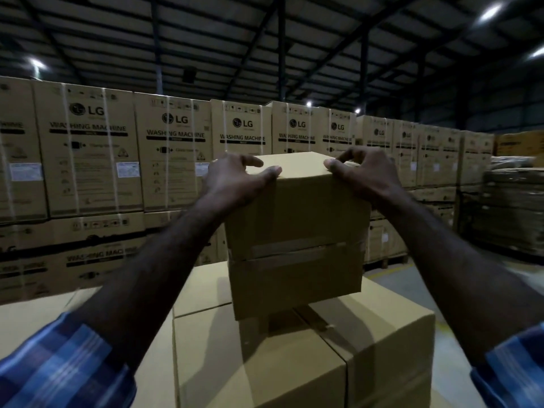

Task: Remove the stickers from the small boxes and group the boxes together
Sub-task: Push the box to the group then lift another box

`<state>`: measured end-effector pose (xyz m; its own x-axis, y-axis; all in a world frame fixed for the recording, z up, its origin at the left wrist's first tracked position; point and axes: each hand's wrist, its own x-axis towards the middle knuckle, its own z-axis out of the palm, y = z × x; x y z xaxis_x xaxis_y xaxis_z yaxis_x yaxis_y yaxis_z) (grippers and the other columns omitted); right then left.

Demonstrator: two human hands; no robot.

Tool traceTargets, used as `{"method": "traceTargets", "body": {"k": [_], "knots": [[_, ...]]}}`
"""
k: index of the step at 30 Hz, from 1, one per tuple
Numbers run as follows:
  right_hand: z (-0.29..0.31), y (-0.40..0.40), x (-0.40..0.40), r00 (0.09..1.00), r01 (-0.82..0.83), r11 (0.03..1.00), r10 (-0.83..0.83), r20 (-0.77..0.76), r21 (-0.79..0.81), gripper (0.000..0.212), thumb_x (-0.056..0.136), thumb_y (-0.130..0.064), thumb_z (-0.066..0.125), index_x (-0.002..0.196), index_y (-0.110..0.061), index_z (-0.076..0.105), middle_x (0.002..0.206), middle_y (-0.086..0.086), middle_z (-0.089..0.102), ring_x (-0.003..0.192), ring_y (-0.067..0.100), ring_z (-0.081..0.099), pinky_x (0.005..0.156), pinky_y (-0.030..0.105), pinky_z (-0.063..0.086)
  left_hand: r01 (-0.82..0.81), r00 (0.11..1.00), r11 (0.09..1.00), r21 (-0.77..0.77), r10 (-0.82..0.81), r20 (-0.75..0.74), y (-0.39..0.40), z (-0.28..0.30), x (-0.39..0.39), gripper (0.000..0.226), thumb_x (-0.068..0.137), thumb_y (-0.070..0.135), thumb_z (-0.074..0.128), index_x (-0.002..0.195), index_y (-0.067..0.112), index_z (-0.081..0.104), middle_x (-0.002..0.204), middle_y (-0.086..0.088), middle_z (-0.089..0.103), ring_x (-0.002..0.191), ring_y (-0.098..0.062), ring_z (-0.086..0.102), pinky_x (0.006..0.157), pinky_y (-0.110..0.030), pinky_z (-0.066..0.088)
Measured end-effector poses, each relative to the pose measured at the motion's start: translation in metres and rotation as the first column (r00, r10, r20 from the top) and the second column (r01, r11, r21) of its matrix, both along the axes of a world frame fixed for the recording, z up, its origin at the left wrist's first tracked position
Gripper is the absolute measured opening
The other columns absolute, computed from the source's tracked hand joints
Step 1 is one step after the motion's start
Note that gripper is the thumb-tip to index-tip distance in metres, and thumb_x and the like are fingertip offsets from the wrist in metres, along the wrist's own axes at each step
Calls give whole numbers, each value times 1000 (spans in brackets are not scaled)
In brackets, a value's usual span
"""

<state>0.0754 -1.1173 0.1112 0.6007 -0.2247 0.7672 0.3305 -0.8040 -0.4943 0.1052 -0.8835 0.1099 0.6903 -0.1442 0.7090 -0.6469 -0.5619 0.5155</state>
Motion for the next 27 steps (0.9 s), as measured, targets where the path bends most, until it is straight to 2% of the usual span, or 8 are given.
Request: {"method": "traceTargets", "body": {"k": [3, 6, 10, 13, 18, 22, 26, 27], "knots": [[-4, -17, 17, 1000, 16, 1000, -16, -18, 7, 35, 86, -46, 66, 108, -19, 65, 128, 7, 59, 106, 15, 53, 84, 38, 53, 4, 1000, 1000, -15, -4, -5, -19, -4, 19, 53, 82, 54, 66, 123, 21, 62, 132, -4, 58, 106, -9, 54, 73, -23, 49], [-8, -35, 33, 999, 10, 1000, -9, -36, 29, 32, 86, -44, 67, 109, -21, 64, 126, 6, 59, 105, 14, 52, 82, 37, 52, 23, 999, 999, -43, -25, -43, -38, -11, 36, 52, 82, 52, 67, 123, 21, 62, 132, -3, 58, 97, -5, 52, 73, -24, 50], [-15, -60, 56, 999, -13, 999, 15, -47, 51, 28, 85, -43, 68, 105, -22, 65, 126, 6, 59, 107, 15, 52, 86, 40, 52, 16, 997, 998, -68, -22, -81, -64, -21, 54, 52, 82, 52, 67, 123, 20, 62, 129, -4, 60, 97, -7, 56, 80, -33, 56], [-18, -80, 73, 997, -29, 998, 32, -73, 48, 28, 85, -44, 68, 103, -24, 65, 126, 6, 60, 112, 19, 55, 88, 42, 53, -9, 995, 998, -66, 2, -101, -83, -25, 63, 52, 83, 51, 66, 125, 20, 60, 128, -3, 60, 95, -6, 55, 75, -29, 54], [-21, -114, 96, 993, -68, 997, 72, -92, 47, 32, 83, -47, 69, 103, -22, 67, 122, 6, 63, 109, 21, 58, 84, 42, 55, -72, 989, 996, -44, 65, -136, -118, -28, 72, 52, 86, 51, 63, 128, 20, 59, 126, -3, 60, 69, 6, 48, 51, -14, 39], [-24, -134, 110, 989, -97, 994, 101, -109, 45, 31, 83, -48, 69, 101, -23, 66, 122, 6, 61, 109, 22, 57, 85, 46, 55, -116, 986, 993, -33, 111, -127, -137, -34, 74, 52, 86, 50, 63, 128, 19, 59, 126, -2, 61, 67, 7, 48, 49, -12, 37], [-32, -148, 119, 982, -142, 989, 146, -117, 42, 36, 84, -47, 68, 106, -18, 67, 116, 4, 64, 101, 18, 60, 75, 34, 55, -144, 982, 989, -21, 140, -125, -149, -39, 78, 53, 85, 52, 64, 126, 19, 60, 127, -3, 60, 71, 5, 51, 52, -14, 40], [-34, -151, 121, 982, -146, 988, 151, -117, 45, 35, 84, -47, 68, 105, -19, 67, 117, 4, 64, 102, 18, 60, 75, 35, 55, -151, 981, 988, -17, 148, -122, -151, -40, 78, 53, 84, 53, 64, 126, 19, 60, 127, -3, 61, 70, 5, 51, 52, -14, 40]]}}
